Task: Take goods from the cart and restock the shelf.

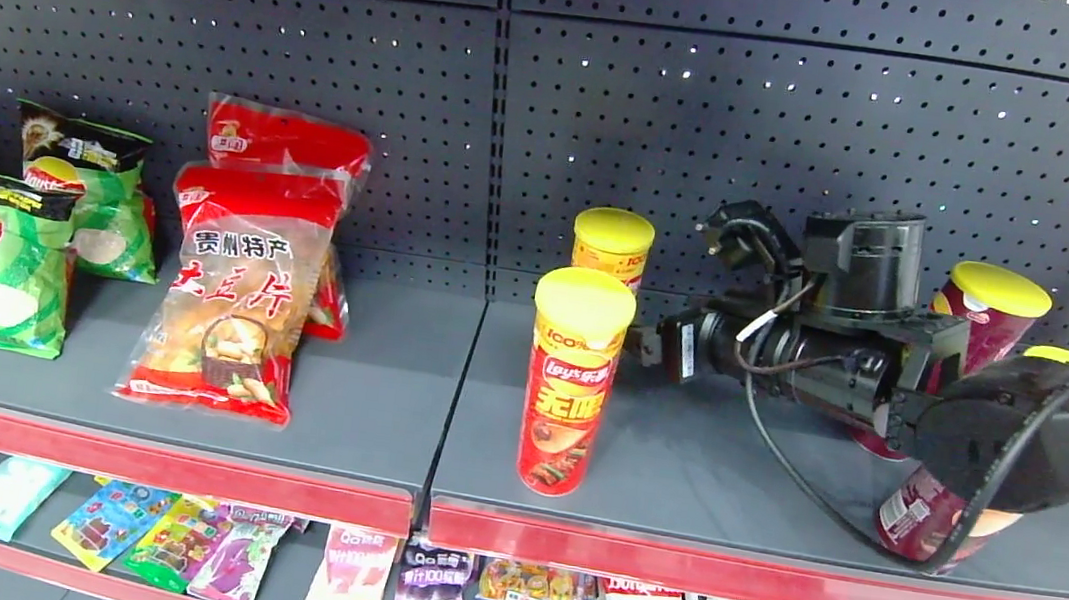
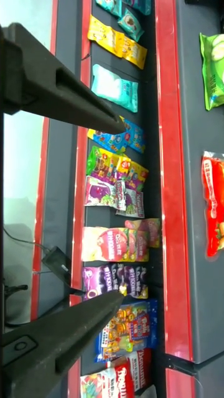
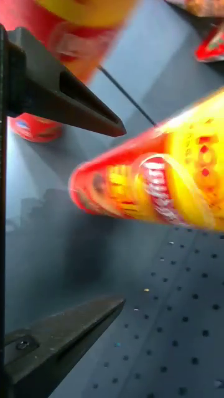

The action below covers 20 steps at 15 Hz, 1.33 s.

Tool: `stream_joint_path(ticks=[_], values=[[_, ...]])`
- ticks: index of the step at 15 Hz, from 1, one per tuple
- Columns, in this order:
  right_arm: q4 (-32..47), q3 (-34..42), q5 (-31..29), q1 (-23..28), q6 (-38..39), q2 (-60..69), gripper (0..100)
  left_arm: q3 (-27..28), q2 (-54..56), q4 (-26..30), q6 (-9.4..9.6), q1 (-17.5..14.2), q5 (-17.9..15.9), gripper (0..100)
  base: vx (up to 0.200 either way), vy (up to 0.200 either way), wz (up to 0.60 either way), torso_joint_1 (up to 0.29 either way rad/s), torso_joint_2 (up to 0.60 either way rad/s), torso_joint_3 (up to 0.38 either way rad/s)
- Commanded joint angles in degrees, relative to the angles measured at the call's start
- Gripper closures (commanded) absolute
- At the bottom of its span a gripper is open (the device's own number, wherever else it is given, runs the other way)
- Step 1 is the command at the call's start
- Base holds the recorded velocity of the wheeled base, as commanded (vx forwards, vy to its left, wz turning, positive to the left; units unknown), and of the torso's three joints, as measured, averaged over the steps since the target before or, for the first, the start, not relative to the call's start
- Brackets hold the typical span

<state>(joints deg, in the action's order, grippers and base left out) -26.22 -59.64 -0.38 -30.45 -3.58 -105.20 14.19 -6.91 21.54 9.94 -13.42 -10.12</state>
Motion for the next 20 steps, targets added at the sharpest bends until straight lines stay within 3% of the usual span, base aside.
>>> stream_joint_path(ticks=[1,9,15,17,20], values=[[-0.06,3.03,-0.15,-0.49,-0.02,3.34,0,-0.22,-0.29,-0.01,0.08,-0.03,0.01,0,0.0,0.0,0.0,0.0,0.0,0.0],[0.03,15.52,-2.96,-0.66,-0.02,14.5,0,-0.83,-1.7,-0.01,0.08,-0.03,-0.08,0,0.0,0.0,0.0,0.0,0.0,0.0],[0.12,31.34,-2.96,-8.48,0.16,29.44,0,-1.18,-3.9,-0.01,0.08,0.06,-1.22,0,0.0,0.0,0.0,0.0,0.0,0.0],[0.12,33.97,-3.14,-9.1,0.07,32.08,0,-1.18,-4.51,-0.01,0.08,0.06,-1.22,0,0.0,0.0,0.0,0.0,0.0,0.0],[0.38,44.52,-4.1,-8.57,-0.02,45.0,0,-0.57,-6.54,-0.1,0.17,0.06,-1.22,0,0.0,0.0,0.0,0.0,0.0,0.0]])
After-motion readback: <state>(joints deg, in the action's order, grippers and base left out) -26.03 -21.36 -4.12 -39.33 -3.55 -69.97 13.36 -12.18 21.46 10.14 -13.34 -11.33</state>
